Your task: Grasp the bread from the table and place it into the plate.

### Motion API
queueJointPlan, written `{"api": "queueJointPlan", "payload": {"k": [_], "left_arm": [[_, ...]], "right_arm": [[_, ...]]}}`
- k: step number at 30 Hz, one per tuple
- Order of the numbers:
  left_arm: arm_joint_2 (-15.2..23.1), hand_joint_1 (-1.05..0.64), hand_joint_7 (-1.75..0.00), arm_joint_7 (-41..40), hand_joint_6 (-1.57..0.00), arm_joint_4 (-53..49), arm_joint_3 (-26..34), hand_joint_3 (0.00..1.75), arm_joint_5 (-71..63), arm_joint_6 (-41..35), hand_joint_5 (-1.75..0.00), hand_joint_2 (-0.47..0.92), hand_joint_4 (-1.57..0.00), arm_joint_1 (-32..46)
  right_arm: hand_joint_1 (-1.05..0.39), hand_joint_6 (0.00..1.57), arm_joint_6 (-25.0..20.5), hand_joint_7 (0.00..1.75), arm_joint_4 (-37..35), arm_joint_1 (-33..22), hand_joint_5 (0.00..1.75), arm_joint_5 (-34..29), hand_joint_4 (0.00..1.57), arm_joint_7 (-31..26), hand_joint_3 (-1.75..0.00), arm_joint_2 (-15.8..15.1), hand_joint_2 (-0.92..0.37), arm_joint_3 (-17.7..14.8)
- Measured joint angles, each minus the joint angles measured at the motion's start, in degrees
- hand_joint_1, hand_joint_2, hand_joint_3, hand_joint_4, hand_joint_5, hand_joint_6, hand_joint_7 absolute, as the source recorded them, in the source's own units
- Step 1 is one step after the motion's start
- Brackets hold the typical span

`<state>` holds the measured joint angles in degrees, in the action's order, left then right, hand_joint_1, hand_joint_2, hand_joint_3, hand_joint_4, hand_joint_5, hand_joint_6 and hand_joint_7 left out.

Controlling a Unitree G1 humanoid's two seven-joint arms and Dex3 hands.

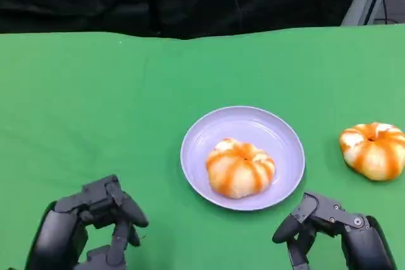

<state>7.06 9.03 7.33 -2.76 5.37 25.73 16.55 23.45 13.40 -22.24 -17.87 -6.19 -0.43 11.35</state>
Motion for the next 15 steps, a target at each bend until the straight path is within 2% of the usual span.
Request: {"api": "queueJointPlan", "payload": {"k": [15], "left_arm": [[-0.58, -0.05, -1.61, 1.92, -0.79, -2.93, 0.41, 1.44, -0.24, 2.72, -1.75, 0.34, -0.85, 0.23]], "right_arm": [[-0.04, 0.84, 1.65, 1.29, -0.47, -0.18, 1.63, 0.11, 0.85, 0.17, -1.32, -0.83, -0.31, -0.67]]}}
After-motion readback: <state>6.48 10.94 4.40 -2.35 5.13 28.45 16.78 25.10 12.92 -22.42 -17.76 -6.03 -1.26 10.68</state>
